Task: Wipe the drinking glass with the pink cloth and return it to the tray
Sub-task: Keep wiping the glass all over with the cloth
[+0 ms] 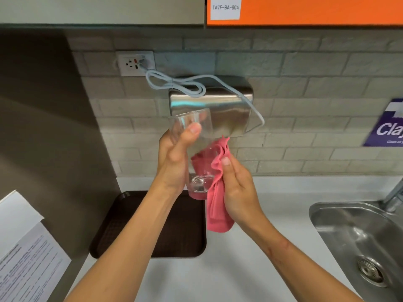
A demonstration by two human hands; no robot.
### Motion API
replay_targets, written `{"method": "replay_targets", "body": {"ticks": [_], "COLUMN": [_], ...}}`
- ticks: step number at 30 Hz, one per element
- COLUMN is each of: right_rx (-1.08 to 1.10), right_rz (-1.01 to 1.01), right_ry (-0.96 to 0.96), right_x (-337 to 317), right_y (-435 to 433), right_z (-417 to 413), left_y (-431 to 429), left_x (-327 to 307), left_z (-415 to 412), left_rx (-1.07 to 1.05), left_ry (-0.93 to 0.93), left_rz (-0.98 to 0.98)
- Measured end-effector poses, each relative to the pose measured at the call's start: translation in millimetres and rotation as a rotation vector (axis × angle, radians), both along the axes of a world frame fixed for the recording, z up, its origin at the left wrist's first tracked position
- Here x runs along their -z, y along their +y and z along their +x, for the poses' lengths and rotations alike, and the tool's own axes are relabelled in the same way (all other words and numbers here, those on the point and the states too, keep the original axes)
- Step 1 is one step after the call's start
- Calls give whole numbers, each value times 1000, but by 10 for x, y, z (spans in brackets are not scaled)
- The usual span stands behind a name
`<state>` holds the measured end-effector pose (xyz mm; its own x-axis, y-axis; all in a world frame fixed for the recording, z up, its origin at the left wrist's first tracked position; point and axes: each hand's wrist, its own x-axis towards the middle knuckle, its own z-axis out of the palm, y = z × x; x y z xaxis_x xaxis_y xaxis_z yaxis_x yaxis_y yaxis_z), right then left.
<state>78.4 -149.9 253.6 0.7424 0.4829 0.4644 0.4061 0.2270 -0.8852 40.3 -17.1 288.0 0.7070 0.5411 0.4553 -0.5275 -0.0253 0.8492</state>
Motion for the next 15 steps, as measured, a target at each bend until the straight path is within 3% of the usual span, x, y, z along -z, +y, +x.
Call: {"method": "replay_targets", "body": {"ticks": [4, 7, 12, 15], "right_rx": [-12, -73, -79, -16], "right_rz": [129, 66, 105, 70], "right_ry": [8, 262, 766, 721], "right_x": [-261, -320, -106, 53], "right_y": [56, 79, 178, 231], "right_z": [72, 101, -18, -141], "left_y": [-126, -115, -75, -61], "left_x": [4, -32, -30, 69], "left_z": [34, 61, 55, 77], "left_rx": [27, 19, -204, -326], "left_ry": [-23, -69, -104, -133], "left_rz": [36, -13, 39, 106]}}
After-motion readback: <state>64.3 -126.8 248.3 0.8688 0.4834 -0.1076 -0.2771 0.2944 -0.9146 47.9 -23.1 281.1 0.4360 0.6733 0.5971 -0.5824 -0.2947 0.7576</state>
